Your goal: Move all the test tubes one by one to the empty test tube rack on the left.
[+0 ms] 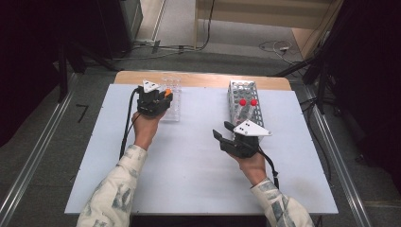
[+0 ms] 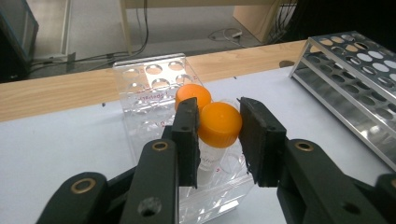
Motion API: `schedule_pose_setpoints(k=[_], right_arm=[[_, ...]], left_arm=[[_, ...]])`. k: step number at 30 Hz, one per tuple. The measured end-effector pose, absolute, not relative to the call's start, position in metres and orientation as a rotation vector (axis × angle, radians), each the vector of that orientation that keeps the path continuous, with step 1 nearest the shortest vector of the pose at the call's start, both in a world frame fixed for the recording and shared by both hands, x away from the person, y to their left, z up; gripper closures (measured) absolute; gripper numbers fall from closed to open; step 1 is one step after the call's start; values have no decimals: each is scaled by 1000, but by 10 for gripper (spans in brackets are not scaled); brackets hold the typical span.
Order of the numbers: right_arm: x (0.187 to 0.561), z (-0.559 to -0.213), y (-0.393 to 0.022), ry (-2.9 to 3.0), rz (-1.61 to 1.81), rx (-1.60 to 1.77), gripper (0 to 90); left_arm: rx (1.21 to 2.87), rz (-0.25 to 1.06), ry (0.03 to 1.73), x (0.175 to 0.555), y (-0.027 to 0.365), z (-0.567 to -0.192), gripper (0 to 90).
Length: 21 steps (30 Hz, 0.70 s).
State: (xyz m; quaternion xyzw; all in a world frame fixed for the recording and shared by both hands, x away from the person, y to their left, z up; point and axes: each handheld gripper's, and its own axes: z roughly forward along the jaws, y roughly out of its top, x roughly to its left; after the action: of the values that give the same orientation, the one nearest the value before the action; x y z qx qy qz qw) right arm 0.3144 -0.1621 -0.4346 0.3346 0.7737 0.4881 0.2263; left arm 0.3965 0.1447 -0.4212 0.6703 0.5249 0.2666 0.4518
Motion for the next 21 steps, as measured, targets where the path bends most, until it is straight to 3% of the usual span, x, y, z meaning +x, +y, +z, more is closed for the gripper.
schedule_pose_setpoints(k=[21], right_arm=[[318,-429,-177,2076,1343,967,444]], left_arm=[[1571,606,1291,383,152,-414,523]])
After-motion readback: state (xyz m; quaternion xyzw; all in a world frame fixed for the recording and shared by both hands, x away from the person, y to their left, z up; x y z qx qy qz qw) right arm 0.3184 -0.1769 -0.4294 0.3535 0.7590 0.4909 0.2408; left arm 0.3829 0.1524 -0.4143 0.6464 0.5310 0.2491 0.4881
